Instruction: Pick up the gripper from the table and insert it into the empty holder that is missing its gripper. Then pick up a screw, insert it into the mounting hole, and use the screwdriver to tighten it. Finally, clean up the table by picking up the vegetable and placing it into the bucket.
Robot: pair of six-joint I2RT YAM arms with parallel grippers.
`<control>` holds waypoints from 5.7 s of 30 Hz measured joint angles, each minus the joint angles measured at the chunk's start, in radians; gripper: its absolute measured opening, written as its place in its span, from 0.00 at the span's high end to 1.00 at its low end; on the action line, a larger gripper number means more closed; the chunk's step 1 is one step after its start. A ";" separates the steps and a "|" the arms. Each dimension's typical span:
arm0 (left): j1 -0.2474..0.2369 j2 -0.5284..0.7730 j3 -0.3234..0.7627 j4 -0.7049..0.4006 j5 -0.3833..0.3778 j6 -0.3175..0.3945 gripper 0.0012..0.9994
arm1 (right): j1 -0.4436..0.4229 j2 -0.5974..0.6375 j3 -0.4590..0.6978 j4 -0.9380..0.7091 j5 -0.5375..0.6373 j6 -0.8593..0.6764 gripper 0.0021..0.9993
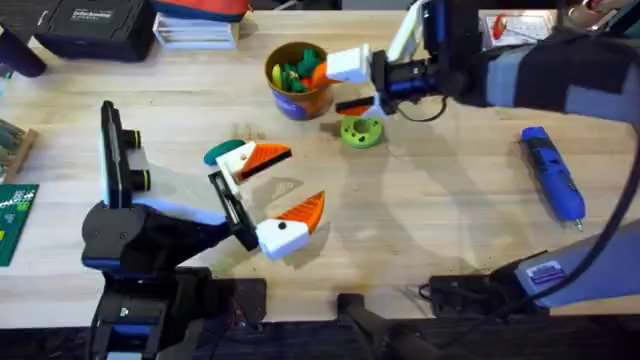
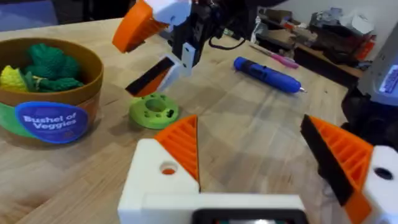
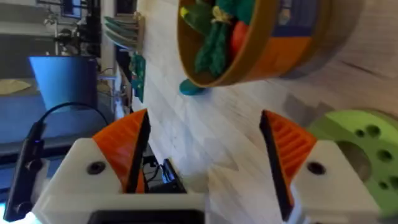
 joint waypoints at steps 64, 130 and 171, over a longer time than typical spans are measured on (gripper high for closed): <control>0.000 0.000 0.000 -0.014 0.073 0.089 0.01 | 0.266 0.023 0.214 -0.748 0.886 -0.845 0.75; 0.000 0.000 0.000 -0.014 0.161 0.184 0.01 | 0.662 0.065 0.962 -1.298 0.743 -0.740 1.00; 0.000 0.000 -0.004 -0.014 0.171 0.198 0.01 | 0.719 0.122 0.965 -1.289 0.744 -0.740 1.00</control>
